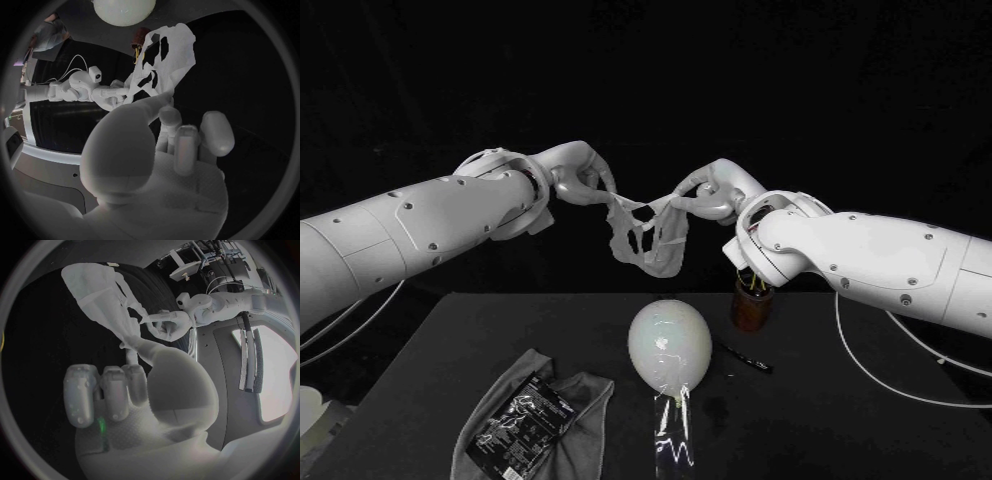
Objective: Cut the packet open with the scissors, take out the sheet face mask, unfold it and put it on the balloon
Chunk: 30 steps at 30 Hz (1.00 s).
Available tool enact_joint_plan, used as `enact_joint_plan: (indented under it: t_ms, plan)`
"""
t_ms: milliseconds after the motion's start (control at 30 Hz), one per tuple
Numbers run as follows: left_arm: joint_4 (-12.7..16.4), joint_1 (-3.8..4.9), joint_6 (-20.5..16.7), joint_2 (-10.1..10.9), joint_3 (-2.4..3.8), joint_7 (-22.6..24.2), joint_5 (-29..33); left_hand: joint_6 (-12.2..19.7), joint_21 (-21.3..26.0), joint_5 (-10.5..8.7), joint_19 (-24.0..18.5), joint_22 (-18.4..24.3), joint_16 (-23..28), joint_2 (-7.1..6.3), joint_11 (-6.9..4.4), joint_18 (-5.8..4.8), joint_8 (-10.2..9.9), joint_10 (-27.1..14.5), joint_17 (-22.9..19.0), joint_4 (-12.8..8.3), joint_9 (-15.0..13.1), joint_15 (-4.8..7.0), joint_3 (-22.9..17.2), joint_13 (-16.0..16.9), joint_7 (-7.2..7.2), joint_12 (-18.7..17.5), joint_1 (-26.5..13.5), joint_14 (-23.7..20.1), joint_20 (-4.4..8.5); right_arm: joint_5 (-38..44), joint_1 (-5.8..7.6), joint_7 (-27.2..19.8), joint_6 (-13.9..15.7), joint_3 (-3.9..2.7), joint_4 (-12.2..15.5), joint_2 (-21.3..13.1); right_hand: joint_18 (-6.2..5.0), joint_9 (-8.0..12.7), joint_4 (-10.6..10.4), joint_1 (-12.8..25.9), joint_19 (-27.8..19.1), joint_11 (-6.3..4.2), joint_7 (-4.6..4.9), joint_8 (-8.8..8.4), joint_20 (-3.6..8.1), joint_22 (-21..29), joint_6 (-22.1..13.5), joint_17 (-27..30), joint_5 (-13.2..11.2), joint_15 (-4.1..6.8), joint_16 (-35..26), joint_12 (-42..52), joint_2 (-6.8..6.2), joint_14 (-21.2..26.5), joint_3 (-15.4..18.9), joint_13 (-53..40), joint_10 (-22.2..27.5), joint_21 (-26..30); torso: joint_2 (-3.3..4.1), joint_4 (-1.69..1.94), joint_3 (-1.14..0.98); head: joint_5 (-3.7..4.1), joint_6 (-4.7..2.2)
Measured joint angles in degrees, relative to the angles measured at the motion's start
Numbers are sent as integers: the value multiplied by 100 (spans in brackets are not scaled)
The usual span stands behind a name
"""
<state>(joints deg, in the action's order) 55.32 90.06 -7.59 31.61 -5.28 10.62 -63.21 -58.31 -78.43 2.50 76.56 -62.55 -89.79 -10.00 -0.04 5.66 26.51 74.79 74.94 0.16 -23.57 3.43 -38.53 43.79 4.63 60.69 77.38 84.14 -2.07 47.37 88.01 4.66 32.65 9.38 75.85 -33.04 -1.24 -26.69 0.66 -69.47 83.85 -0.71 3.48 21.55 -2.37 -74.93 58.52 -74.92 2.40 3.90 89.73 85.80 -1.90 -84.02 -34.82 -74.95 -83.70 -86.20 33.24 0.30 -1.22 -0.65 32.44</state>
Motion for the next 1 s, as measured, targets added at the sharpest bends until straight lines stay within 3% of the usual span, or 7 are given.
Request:
enact_joint_plan:
  t_ms: [333, 567, 1000]
  plan:
    - [-192, -6, -98, -43, -5, 2, 4, 1, 0, 12, 0, 1, 1, -1, 0, -1, 21, 0, 0, 0, 0, -2, 1, 0, -1, 0, -1, 1, 0, -228, 4, 40, -4, 2, 246, 37, 0, 0, 5, 1, -9, 0, -3, 44, -9, 2, 2, -3, 24, -1, 7, -1, -1, 1, 5, 4, 0, -35, 0, -1, -4, 10, 16]
    - [-346, -40, -147, -74, -6, 21, 4, 2, 0, 12, 0, 2, 2, -1, -6, -1, 21, 6, 0, -1, 0, -9, 1, 0, -2, 0, -1, 9, 0, -782, -25, 32, -76, 18, 307, 186, 0, 0, 6, 1, -10, 0, -7, 54, -9, 0, 3, -3, 25, -1, 7, -11, -1, 1, 6, 2, 0, -36, -5, 6, 1, 18, -24]
    - [-351, -70, -167, -7, -8, 58, 3, 11, 0, 12, 0, 2, 16, -21, -7, 0, 20, 7, 0, -1, 0, -9, 2, -2, -11, 0, -21, 9, 0, -1652, -137, -51, 31, 45, 449, 326, 0, 0, -20, 2, -11, 0, -16, 61, -10, -2, -8, 1, 23, -2, 2, -23, -2, 2, -19, 0, 0, -33, -4, 25, 10, -86, -48]
